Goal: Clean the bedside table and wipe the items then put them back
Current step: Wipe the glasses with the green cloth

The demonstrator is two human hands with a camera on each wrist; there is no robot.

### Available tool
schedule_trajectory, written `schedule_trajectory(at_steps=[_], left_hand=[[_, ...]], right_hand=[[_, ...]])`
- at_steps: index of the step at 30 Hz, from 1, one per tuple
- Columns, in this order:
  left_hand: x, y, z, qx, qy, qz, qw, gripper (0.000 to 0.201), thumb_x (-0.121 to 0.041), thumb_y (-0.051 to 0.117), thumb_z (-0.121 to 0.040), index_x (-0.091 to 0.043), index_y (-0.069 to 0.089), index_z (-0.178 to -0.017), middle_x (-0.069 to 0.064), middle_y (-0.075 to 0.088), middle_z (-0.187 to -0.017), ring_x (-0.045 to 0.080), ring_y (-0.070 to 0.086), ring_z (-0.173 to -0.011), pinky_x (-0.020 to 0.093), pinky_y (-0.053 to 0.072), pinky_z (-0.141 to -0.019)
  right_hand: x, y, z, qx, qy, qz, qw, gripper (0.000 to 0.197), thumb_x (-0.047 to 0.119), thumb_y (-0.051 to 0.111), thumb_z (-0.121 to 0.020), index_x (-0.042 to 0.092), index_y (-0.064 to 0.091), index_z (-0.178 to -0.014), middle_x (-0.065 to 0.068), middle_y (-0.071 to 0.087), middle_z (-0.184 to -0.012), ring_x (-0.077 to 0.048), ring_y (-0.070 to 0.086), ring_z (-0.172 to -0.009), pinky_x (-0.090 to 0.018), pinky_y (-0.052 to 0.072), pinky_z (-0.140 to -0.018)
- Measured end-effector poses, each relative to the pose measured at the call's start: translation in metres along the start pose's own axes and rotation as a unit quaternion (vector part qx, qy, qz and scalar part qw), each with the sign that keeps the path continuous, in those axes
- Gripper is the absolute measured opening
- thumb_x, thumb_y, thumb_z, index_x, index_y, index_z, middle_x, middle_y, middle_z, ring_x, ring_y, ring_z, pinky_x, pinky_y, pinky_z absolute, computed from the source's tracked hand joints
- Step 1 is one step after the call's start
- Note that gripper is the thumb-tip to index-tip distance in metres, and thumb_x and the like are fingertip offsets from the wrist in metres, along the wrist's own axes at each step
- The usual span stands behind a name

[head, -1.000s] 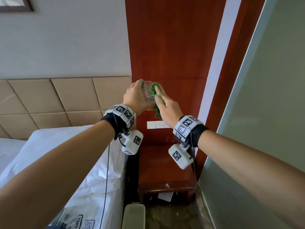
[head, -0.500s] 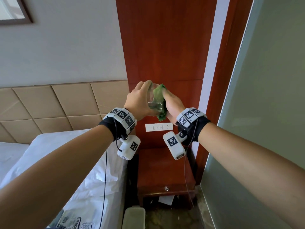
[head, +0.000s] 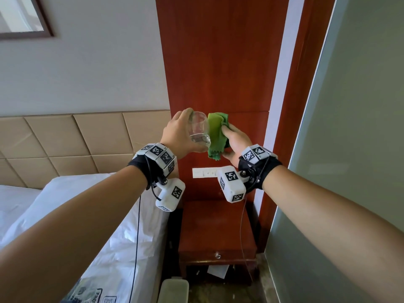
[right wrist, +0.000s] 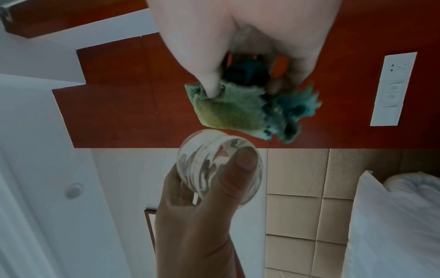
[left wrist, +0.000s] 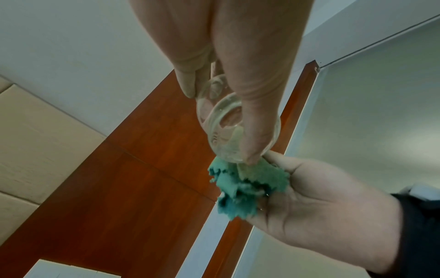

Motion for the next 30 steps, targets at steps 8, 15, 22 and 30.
schedule_trajectory(at_steps=[8, 15, 22, 30], left_hand=[[0.009, 0.01, 0.004, 0.013, -0.018, 0.012, 1.0, 0.112, -0.044, 0.093, -0.053, -0.013, 0.037, -0.145, -0.003, 0.052, -0.128, 0.013, 0.048, -0.11, 0.033, 0.043, -0.097], [0.004, 0.017, 0.004, 0.009, -0.021, 0.044, 0.999, 0.116, -0.043, 0.094, -0.051, -0.012, 0.036, -0.147, -0.003, 0.053, -0.129, 0.012, 0.05, -0.113, 0.033, 0.045, -0.102], [0.004, 0.01, -0.01, -0.032, -0.05, 0.055, 0.997, 0.106, -0.049, 0.092, -0.051, -0.013, 0.043, -0.139, -0.002, 0.058, -0.12, 0.017, 0.056, -0.106, 0.034, 0.05, -0.093], [0.019, 0.01, -0.019, -0.008, -0.086, 0.069, 0.994, 0.089, -0.053, 0.088, -0.047, -0.016, 0.051, -0.12, -0.003, 0.06, -0.102, 0.017, 0.059, -0.091, 0.031, 0.052, -0.077]], right_hand=[[0.009, -0.003, 0.003, 0.11, 0.033, -0.051, 0.992, 0.028, 0.011, 0.05, -0.099, 0.019, 0.057, -0.126, -0.016, 0.054, -0.13, -0.038, 0.054, -0.118, -0.058, 0.055, -0.084], [0.009, 0.006, 0.011, 0.077, -0.092, 0.108, 0.987, 0.038, 0.035, 0.065, -0.092, 0.027, 0.062, -0.129, -0.004, 0.069, -0.114, -0.025, 0.067, -0.104, -0.047, 0.059, -0.082], [0.004, 0.011, 0.026, 0.036, -0.279, 0.315, 0.906, 0.033, 0.046, 0.049, -0.099, 0.025, 0.074, -0.105, -0.004, 0.072, -0.073, -0.021, 0.063, -0.062, -0.037, 0.05, -0.058], [-0.005, 0.016, 0.023, 0.044, -0.32, 0.376, 0.868, 0.041, 0.045, 0.051, -0.097, 0.015, 0.07, -0.077, -0.007, 0.067, -0.064, -0.02, 0.047, -0.043, -0.034, 0.037, -0.044]])
Point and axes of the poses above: each hand's wrist, its own z-axis away from the middle knuckle, its own y-axis out of the palm, x = y × z, the point moved 1 cm from there along -z, towards the middle knuckle
